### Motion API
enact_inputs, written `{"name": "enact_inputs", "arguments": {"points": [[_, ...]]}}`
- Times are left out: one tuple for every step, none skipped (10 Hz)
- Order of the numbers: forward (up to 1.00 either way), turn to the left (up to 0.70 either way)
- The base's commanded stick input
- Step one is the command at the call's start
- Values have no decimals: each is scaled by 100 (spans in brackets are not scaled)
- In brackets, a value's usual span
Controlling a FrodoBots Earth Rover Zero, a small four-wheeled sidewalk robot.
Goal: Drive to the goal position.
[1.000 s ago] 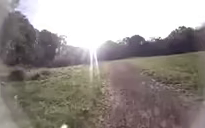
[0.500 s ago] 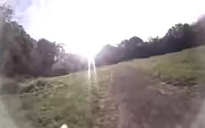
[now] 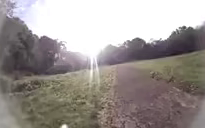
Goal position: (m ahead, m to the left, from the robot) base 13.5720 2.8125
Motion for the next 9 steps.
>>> {"name": "enact_inputs", "arguments": {"points": [[85, 0], [85, 0], [85, 0], [85, 0], [85, 0], [85, 0], [85, 0], [85, 0], [85, 0]]}}
